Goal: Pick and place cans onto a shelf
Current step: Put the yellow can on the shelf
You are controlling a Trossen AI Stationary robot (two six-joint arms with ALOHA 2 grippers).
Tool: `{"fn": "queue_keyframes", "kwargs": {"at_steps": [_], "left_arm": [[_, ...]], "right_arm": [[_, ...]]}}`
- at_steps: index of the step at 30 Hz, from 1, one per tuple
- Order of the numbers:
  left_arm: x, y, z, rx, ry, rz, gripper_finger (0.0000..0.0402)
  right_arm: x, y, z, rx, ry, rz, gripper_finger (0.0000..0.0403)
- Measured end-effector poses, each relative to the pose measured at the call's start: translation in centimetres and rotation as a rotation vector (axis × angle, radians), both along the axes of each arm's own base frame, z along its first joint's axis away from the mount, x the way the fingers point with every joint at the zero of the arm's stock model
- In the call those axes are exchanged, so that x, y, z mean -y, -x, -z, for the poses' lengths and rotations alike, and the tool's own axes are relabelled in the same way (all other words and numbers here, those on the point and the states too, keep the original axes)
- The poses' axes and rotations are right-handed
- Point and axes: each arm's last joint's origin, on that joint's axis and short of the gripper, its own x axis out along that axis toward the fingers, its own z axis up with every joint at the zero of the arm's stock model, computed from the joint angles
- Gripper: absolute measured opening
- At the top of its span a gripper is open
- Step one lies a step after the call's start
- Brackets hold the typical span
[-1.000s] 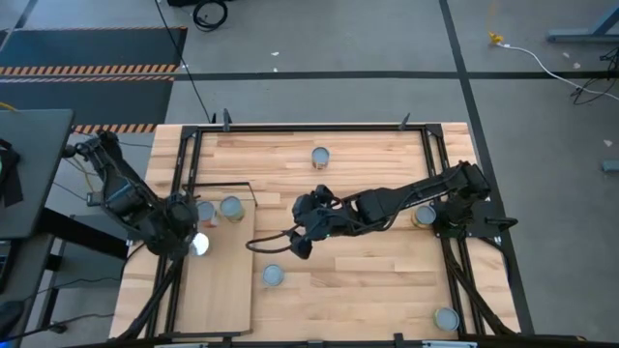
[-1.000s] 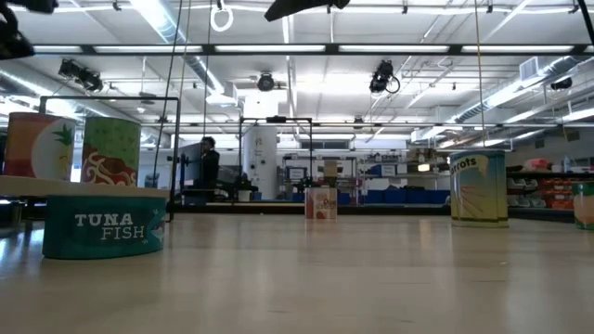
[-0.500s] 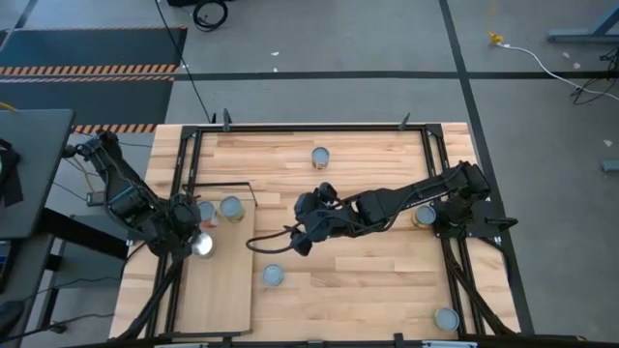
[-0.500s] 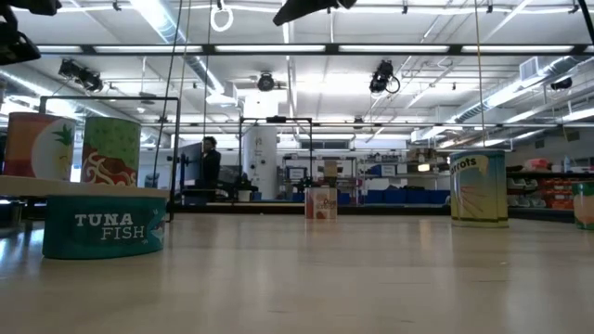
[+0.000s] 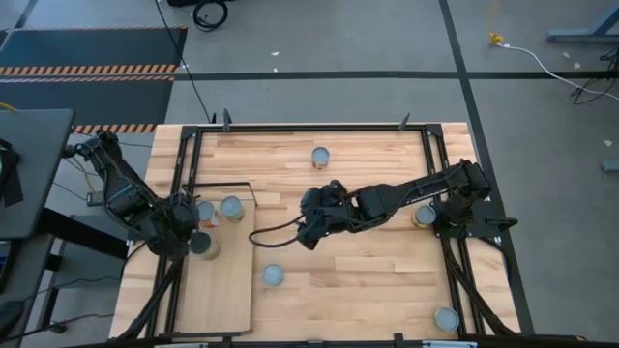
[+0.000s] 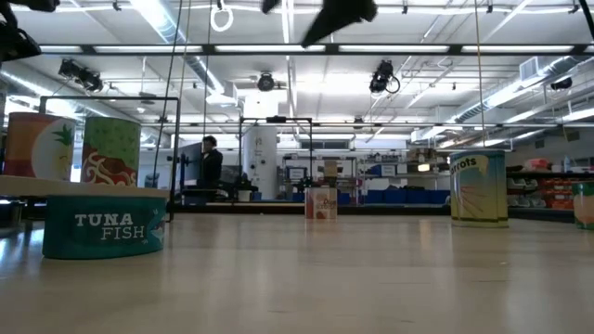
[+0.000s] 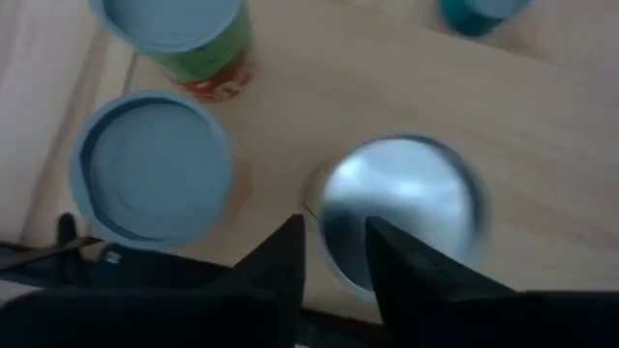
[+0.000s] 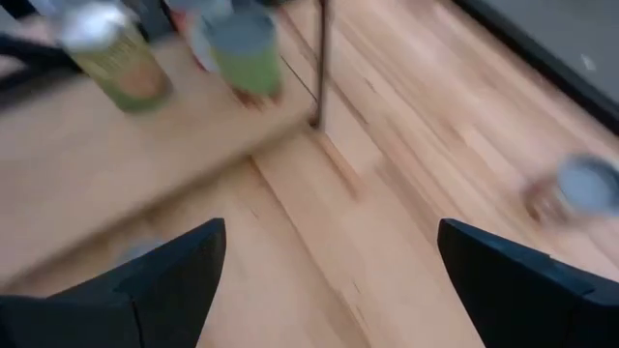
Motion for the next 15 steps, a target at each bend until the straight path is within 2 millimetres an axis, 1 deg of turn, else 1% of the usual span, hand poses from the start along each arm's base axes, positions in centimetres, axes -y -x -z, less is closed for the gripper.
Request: {"fn": "queue_keyframes", "kwargs": {"at_steps": [2, 5, 7, 9, 10, 12, 15], "left_arm": [[0.0, 0.0, -1.6, 0.030, 0.052, 0.004, 0.0135], [-0.1, 0.0, -4.7, 0.134, 0.150, 0.002, 0.0145], [-0.1, -0.3, -6.7, 0.278, 0.178, -0.013, 0.0145], [0.0, -0.8, -8.4, 0.462, 0.156, -0.031, 0.0143], [0.0, -1.1, -9.0, 0.544, 0.136, -0.049, 0.0143], [0.0, -1.7, -9.8, 0.667, 0.082, -0.090, 0.0143], [0.0, -3.4, -10.5, 0.781, -0.006, -0.175, 0.0142]], "right_arm": [[0.6, 1.2, -0.2, -0.062, -0.023, 0.060, 0.0381], [1.5, 3.9, -0.6, -0.195, -0.041, 0.181, 0.0372], [2.0, 5.6, -0.7, -0.300, -0.022, 0.248, 0.0363], [2.3, 6.8, -0.5, -0.405, 0.006, 0.284, 0.0353], [2.5, 7.1, -0.3, -0.448, 0.017, 0.289, 0.0350], [3.1, 7.2, 0.9, -0.520, 0.021, 0.283, 0.0345], [4.2, 7.4, 3.5, -0.615, -0.003, 0.261, 0.0338]]}}
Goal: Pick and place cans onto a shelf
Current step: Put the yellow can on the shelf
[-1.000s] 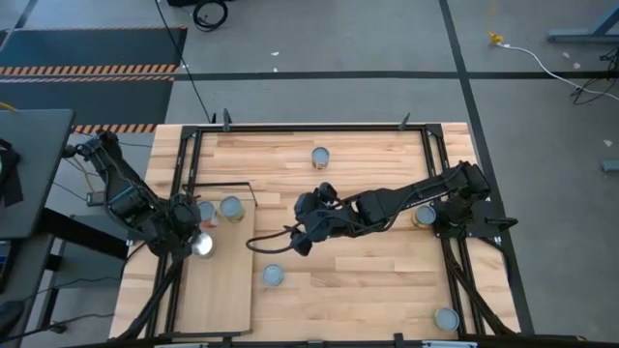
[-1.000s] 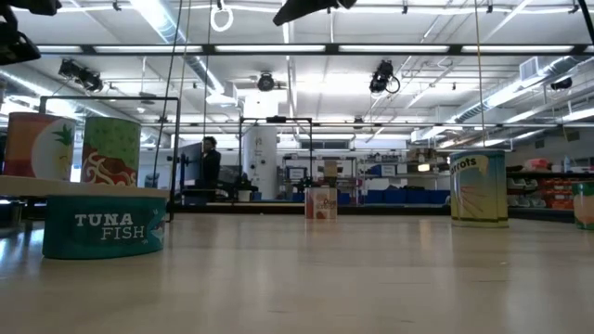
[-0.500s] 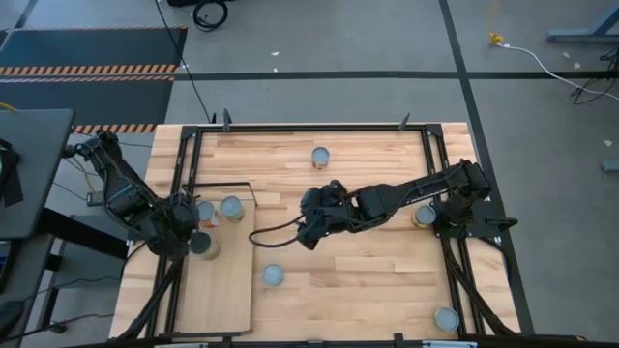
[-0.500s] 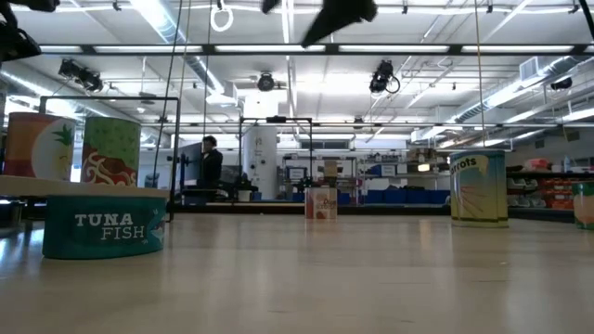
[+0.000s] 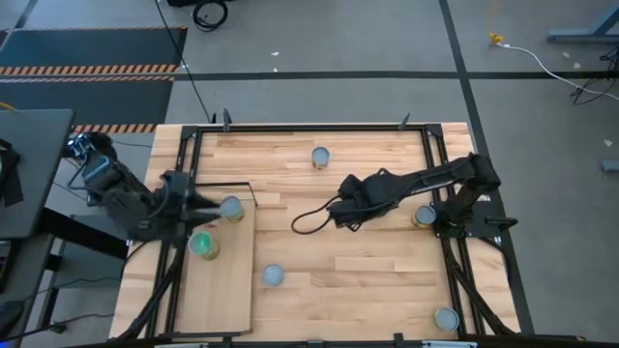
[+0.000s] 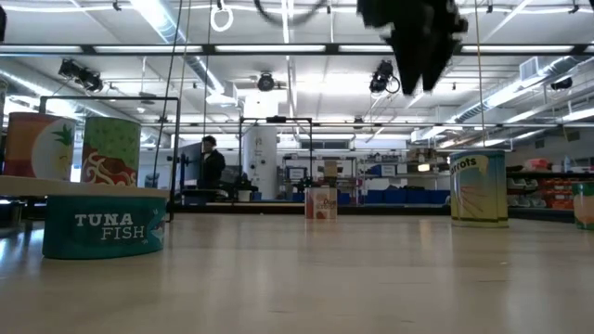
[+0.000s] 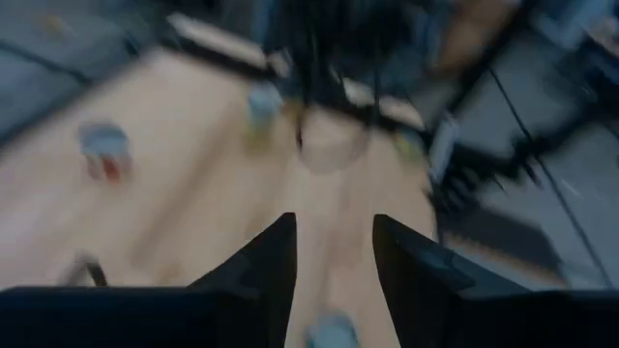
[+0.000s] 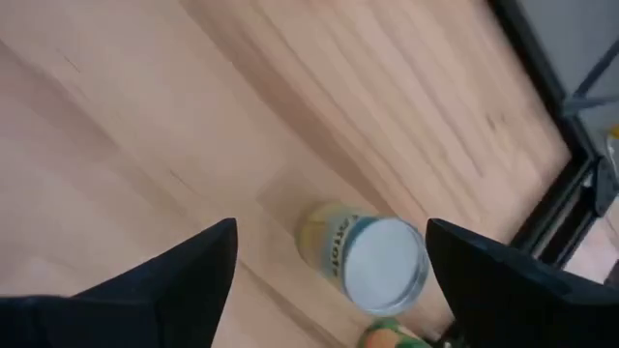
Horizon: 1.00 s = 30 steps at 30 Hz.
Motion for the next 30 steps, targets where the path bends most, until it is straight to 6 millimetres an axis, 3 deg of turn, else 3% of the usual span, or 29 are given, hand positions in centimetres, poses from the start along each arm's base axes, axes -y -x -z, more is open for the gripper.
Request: {"fn": "queue_keyframes", "kwargs": {"at_steps": [4, 7, 12, 17, 23, 30], "left_arm": [[-0.4, -3.1, -1.2, 0.117, -0.038, -0.111, 0.0142], [-1.1, -5.9, -2.2, 0.216, -0.053, -0.147, 0.0142], [-3.3, -11.1, -2.2, 0.295, -0.143, -0.141, 0.0142], [-6.0, -14.1, -2.9, 0.469, -0.161, -0.119, 0.0142], [-7.9, -14.3, -3.3, 0.518, -0.099, -0.127, 0.0142], [-8.1, -12.1, -4.6, 0.563, -0.106, -0.134, 0.0142]], "right_arm": [[1.6, 1.5, 3.1, -0.108, 0.008, 0.060, 0.0322], [2.5, 2.8, 4.2, -0.119, -0.016, 0.124, 0.0308], [3.3, 3.9, 5.8, -0.118, -0.079, 0.155, 0.0284], [3.7, 4.1, 7.3, -0.123, -0.139, 0.144, 0.0258], [3.0, 3.8, 7.6, -0.088, -0.191, 0.086, 0.0218], [2.5, 3.7, 7.6, -0.098, -0.182, 0.010, 0.0170]]}}
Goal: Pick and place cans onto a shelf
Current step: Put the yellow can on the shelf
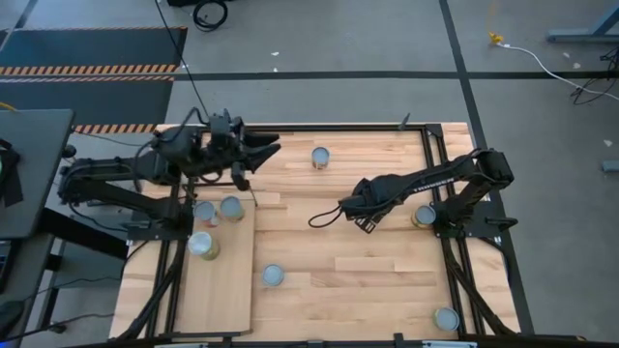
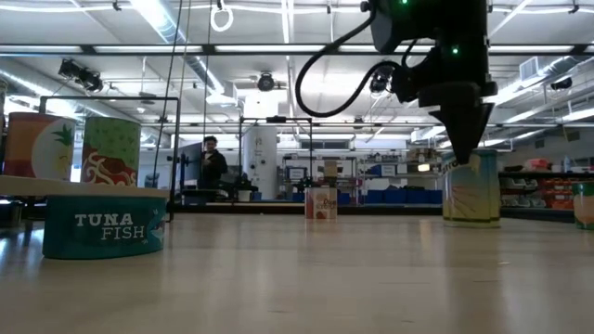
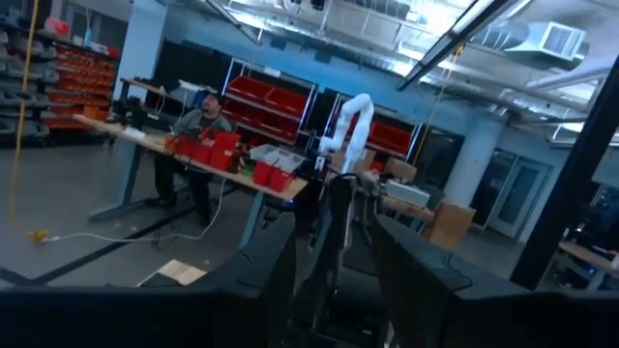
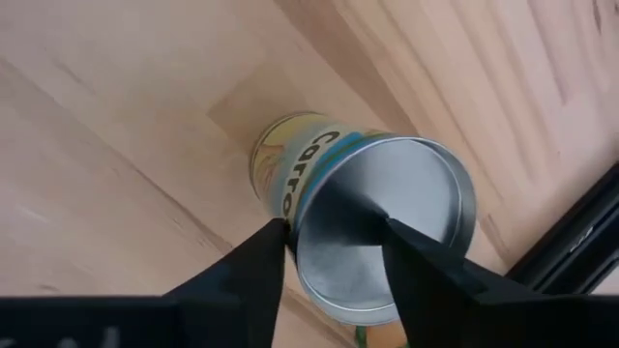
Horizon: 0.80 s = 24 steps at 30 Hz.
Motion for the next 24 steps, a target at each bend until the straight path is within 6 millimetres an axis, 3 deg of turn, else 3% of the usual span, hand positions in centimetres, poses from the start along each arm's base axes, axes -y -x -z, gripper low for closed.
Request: {"fn": "queue_keyframes", "kwargs": {"at_steps": [8, 14, 18, 24], "left_arm": [[0.2, 4.0, -0.5, -0.080, 0.002, 0.004, 0.0142], [0.3, 6.3, -0.8, -0.089, -0.001, 0.027, 0.0142], [0.5, 6.8, -0.5, -0.125, -0.008, 0.072, 0.0142], [0.6, 6.1, 1.2, -0.297, -0.002, 0.129, 0.0142]], "right_arm": [[-2.0, -0.7, 0.2, 0.061, -0.023, -0.152, 0.0116], [-3.9, -3.1, 0.1, 0.292, -0.083, -0.298, 0.0061], [-4.6, -4.9, -0.3, 0.453, -0.099, -0.440, 0.0010], [-5.2, -7.4, -0.1, 0.550, -0.051, -0.603, 0.0004]]}}
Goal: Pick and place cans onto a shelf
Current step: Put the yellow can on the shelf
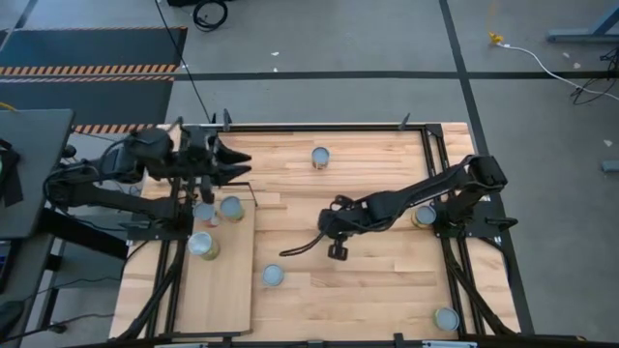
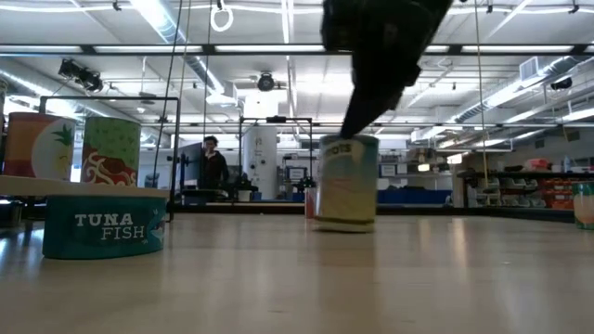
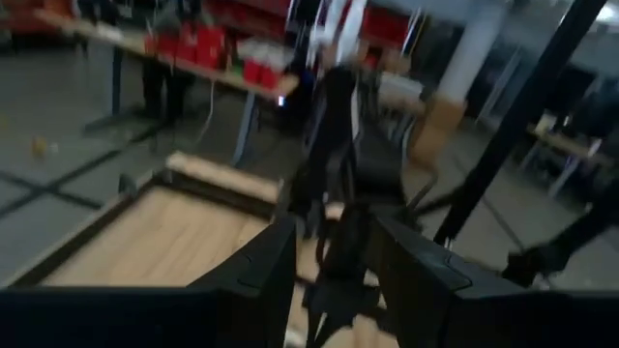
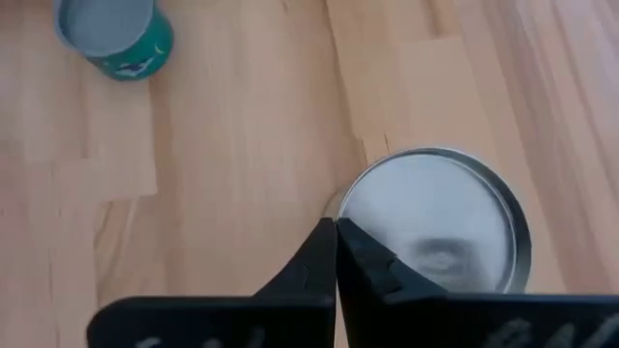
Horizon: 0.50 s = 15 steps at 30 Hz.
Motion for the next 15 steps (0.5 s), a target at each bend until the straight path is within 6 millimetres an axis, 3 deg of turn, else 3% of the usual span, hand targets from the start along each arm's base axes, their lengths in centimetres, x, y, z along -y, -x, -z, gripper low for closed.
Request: {"fn": "queue_keyframes", "kwargs": {"at_steps": [5, 8, 15], "left_arm": [[0.0, -0.4, 0.8, -0.078, -0.038, 0.018, 0.0143], [0.0, -0.6, 1.2, -0.124, -0.046, 0.019, 0.0153], [0.0, -2.1, 3.2, -0.294, -0.050, 0.025, 0.0242]], "right_arm": [[-0.5, -2.5, 0.1, 0.012, 0.065, -0.085, 0.0003], [-0.8, -3.6, -0.9, 0.050, 0.086, -0.126, 0.0008], [-1.1, -4.1, -4.2, 0.135, 0.132, -0.195, 0.0080]]}}
